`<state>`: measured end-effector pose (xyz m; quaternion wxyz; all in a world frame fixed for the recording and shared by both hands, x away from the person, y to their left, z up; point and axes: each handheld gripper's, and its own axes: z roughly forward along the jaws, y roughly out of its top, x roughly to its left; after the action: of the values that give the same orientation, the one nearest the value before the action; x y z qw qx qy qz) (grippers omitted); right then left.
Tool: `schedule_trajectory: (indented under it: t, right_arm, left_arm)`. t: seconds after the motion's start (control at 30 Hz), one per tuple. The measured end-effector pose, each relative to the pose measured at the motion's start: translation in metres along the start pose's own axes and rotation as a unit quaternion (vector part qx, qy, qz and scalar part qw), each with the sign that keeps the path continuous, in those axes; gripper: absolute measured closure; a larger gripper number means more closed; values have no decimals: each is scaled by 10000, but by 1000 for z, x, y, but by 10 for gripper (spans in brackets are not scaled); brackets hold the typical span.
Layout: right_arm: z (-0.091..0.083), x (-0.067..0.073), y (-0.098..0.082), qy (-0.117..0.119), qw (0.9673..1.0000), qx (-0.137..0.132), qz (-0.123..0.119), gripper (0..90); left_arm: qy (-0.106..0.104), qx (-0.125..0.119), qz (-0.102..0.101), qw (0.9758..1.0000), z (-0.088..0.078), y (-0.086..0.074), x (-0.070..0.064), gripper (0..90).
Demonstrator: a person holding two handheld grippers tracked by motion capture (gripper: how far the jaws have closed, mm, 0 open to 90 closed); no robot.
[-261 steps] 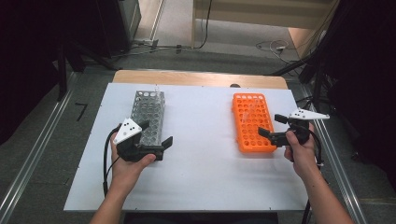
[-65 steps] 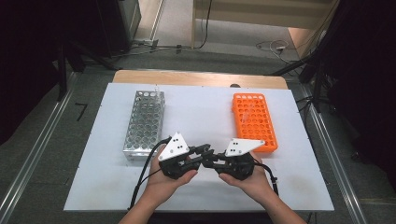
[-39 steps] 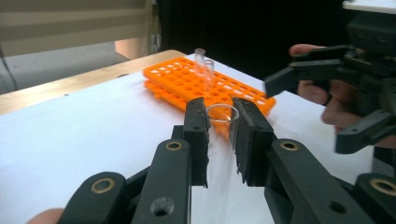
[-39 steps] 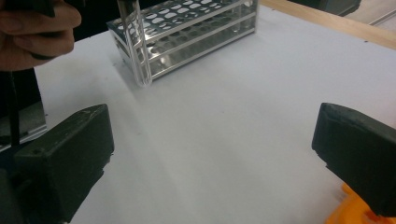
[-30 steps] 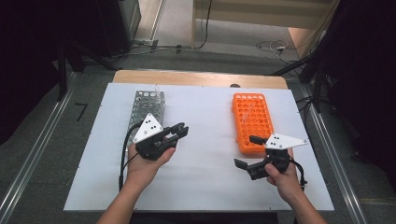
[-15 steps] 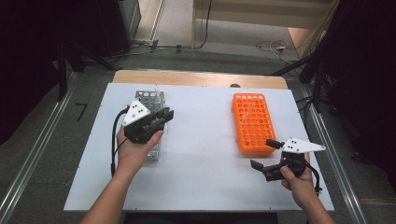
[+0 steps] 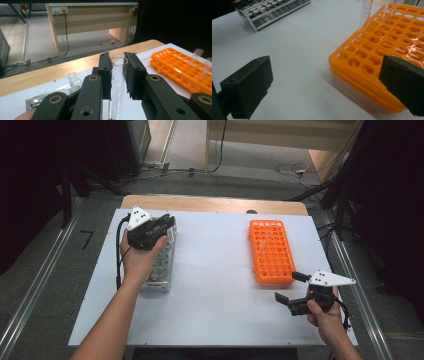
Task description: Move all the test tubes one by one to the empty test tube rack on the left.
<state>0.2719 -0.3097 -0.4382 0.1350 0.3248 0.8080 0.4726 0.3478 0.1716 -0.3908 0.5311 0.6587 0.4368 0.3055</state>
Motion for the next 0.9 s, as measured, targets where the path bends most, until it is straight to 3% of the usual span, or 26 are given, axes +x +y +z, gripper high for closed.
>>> schedule_trajectory:
  t: [0.37, 0.6, 0.9]
  right_arm:
    - [0, -1, 0, 30, 10000, -19, 13, 0]
    - [-2, -2, 0, 33, 10000, -56, 19, 0]
    - [-3, -3, 0, 29, 10000, -81, 16, 0]
  left_arm:
    - [384, -63, -113, 9992, 27, -3, 18, 764]
    - [550, -9, -30, 9985, 40, -10, 20, 764]
    - [679, 348, 6, 9971, 50, -18, 21, 763]
